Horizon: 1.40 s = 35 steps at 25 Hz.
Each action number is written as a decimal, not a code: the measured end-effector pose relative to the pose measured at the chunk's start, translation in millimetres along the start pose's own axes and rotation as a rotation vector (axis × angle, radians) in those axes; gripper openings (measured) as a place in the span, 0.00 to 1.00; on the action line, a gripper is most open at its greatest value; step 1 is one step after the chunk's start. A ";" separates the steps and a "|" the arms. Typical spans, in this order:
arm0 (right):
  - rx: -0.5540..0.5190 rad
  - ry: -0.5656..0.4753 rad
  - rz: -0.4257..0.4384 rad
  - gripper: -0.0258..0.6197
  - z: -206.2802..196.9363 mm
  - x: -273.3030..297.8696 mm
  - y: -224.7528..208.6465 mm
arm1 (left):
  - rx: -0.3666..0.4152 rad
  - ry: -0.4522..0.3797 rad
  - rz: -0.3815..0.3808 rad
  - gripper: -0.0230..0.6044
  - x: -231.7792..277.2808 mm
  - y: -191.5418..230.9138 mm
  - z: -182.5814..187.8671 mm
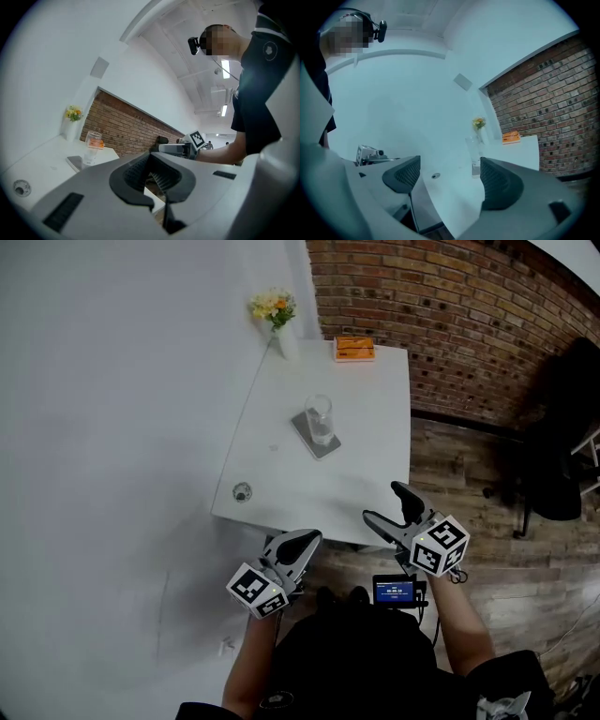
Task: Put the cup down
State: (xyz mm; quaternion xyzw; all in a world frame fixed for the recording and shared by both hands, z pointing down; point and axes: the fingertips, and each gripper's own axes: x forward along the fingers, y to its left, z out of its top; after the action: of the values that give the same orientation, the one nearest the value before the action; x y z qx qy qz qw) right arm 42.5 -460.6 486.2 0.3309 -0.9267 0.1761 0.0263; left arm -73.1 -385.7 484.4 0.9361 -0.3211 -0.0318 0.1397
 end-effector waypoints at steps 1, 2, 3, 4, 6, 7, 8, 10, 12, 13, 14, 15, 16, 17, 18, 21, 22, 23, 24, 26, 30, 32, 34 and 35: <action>0.004 0.005 0.000 0.68 -3.2 -4.3 2.2 | 0.001 0.005 -0.009 0.05 1.8 -2.5 -1.5; 0.009 0.009 0.002 0.68 -7.1 -7.5 4.6 | 0.003 0.007 -0.017 0.05 3.2 -3.9 -3.1; 0.014 0.011 0.003 0.67 -11.0 -10.1 6.8 | 0.006 0.008 -0.023 0.05 4.5 -4.8 -4.4; 0.020 0.011 0.003 0.67 -14.2 -12.6 8.6 | 0.008 0.009 -0.028 0.05 6.0 -5.7 -5.4; 0.027 0.009 -0.003 0.66 -18.7 -17.1 11.3 | 0.009 0.014 -0.035 0.05 9.3 -8.0 -6.4; 0.027 0.009 -0.005 0.64 -20.3 -18.4 12.5 | 0.012 0.016 -0.040 0.05 10.8 -9.3 -6.3; 0.023 0.010 -0.008 0.63 -21.6 -18.9 13.7 | 0.017 0.017 -0.046 0.05 12.3 -10.5 -5.8; 0.014 0.013 -0.008 0.62 -23.8 -17.8 15.4 | 0.020 0.018 -0.054 0.05 14.5 -10.9 -6.3; 0.010 0.017 -0.004 0.59 -25.4 -15.5 15.9 | 0.015 0.018 -0.055 0.05 16.2 -10.2 -7.5; 0.009 0.019 -0.002 0.59 -25.8 -14.5 15.5 | 0.015 0.018 -0.057 0.05 17.2 -10.3 -7.6; 0.008 0.022 0.000 0.59 -25.8 -13.8 15.2 | 0.015 0.018 -0.059 0.05 18.0 -10.6 -7.4; 0.007 0.024 0.003 0.58 -25.4 -12.9 15.0 | 0.016 0.019 -0.061 0.05 18.6 -10.8 -7.2; 0.004 0.026 0.006 0.58 -24.4 -11.8 14.8 | 0.017 0.021 -0.062 0.05 18.8 -10.7 -6.6; 0.000 0.029 0.009 0.58 -23.1 -10.7 14.6 | 0.017 0.022 -0.061 0.05 18.8 -10.5 -5.8; -0.004 0.033 0.011 0.57 -21.7 -9.7 14.2 | 0.016 0.023 -0.060 0.05 18.8 -10.3 -4.6; -0.016 0.040 0.011 0.56 -17.7 -7.2 10.6 | 0.015 0.016 -0.057 0.05 20.3 -8.9 -1.3; -0.017 0.040 0.009 0.55 -17.6 -6.5 9.5 | 0.016 0.017 -0.056 0.05 20.6 -8.4 -1.7; -0.017 0.040 0.007 0.55 -17.8 -6.2 8.5 | 0.018 0.019 -0.056 0.05 20.9 -8.3 -2.4; -0.016 0.040 0.004 0.55 -17.7 -6.1 7.4 | 0.019 0.021 -0.056 0.05 21.4 -8.5 -2.7; -0.016 0.042 0.000 0.54 -16.6 -5.6 4.9 | 0.021 0.026 -0.057 0.05 23.1 -8.9 -1.8; -0.022 0.051 0.002 0.51 -17.8 -4.3 3.6 | 0.020 0.031 -0.062 0.05 25.4 -10.7 -4.0; -0.024 0.054 0.005 0.50 -18.7 -3.9 3.6 | 0.021 0.034 -0.064 0.05 26.0 -12.2 -5.6; -0.026 0.057 0.007 0.50 -18.4 -3.2 3.7 | 0.020 0.037 -0.063 0.05 26.1 -12.9 -5.7; -0.027 0.059 0.006 0.50 -18.3 -2.4 3.7 | 0.019 0.038 -0.062 0.05 25.9 -12.7 -5.6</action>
State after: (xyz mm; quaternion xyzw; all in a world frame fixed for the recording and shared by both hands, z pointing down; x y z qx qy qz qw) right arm 40.9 -450.2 501.8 0.3222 -0.9289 0.1731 0.0574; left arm -44.2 -390.6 487.0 0.9475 -0.2892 -0.0151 0.1358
